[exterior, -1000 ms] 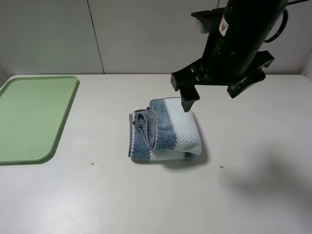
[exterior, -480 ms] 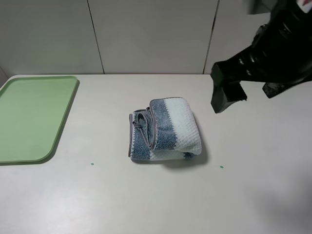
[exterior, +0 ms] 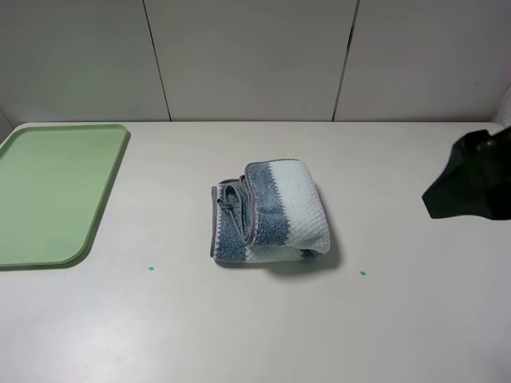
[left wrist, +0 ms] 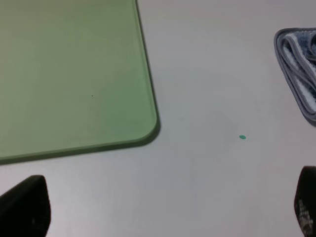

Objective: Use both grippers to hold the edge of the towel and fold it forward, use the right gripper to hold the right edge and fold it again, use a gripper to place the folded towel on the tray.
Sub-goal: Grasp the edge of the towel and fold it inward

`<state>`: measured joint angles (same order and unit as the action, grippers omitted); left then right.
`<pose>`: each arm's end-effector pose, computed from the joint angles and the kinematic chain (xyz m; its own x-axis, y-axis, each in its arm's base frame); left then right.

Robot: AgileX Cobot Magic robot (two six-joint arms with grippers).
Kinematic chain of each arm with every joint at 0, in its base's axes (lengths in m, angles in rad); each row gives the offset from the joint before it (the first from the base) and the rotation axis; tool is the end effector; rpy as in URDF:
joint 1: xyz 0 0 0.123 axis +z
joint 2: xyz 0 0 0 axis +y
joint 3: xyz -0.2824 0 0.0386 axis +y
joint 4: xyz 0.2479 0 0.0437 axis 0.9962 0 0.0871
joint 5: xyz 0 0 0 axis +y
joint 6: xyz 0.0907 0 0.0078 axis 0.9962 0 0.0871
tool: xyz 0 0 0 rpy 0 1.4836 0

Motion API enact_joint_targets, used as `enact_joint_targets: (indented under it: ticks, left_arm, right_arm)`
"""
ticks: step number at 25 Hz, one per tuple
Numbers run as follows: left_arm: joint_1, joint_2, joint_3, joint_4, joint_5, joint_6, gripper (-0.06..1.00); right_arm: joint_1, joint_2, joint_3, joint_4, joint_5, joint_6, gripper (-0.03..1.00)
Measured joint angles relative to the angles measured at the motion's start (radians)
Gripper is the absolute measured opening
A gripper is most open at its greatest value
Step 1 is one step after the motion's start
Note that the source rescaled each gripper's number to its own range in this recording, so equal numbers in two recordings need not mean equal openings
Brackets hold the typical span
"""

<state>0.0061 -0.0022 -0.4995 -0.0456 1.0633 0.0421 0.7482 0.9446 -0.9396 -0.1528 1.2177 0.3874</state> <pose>-0.0053 -0.0037 0.2769 -0.4557 0.0171 -0.8900 0.0384 0.9993 -0.0004 0.1203 0.0939 0.3353 -0.8329 -0.3302 -0.4440 -0.3765 0.9263 0.0173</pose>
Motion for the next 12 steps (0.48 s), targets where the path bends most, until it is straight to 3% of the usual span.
enact_joint_targets:
  ticks: [4, 8, 12]
  left_arm:
    - [0.0, 0.0, 0.0, 0.0, 0.0, 0.0, 0.98]
    - [0.0, 0.0, 0.0, 0.0, 0.0, 0.0, 0.98]
    - [0.0, 0.0, 0.0, 0.0, 0.0, 0.0, 0.98]
  right_arm:
    - [-0.074, -0.105, 0.095, 0.0, -0.008, -0.006, 1.0]
    - [-0.282, -0.221, 0.193, 0.048, -0.042, -0.087, 1.0]
    - [-0.502, -0.387, 0.277, 0.167, -0.094, -0.263, 1.0]
